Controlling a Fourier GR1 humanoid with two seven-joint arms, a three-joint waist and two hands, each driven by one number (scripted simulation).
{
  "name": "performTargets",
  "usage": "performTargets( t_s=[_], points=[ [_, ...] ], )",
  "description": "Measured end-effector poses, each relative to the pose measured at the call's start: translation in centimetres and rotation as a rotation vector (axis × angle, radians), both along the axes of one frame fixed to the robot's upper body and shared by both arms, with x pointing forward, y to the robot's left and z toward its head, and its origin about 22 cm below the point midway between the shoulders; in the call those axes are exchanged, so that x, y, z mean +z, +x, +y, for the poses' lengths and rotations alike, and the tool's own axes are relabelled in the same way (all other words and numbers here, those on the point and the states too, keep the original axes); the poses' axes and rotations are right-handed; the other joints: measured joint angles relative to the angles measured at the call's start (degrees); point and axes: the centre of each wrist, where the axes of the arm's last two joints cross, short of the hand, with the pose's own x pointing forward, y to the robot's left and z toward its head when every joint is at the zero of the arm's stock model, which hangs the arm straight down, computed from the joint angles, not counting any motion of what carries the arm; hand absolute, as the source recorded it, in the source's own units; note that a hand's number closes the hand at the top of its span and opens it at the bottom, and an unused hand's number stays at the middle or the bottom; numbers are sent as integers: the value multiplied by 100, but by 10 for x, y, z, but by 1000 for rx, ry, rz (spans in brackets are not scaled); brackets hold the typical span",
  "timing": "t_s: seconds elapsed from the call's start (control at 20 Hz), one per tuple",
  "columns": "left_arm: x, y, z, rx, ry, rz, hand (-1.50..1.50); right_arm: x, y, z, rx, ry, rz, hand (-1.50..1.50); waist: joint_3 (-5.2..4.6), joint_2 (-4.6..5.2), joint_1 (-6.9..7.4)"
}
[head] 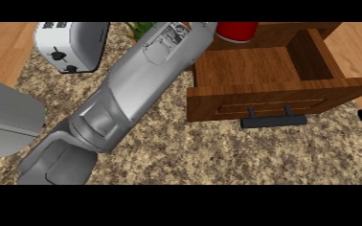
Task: Pick up the can, place it into the drawer and close the drawer
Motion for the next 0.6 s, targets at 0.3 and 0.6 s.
performTargets(
  t_s=[0.3, 0.6],
  points=[
    [-10, 3, -3, 6, 20, 19, 150, 0, 13, 5, 7, -3, -1, -150, 2, 18, -67],
    [-22, 7, -2, 42, 61, 0, 150, 8, 18, 2, 13, -12, -3, -150, 3, 32, -127]
  ],
)
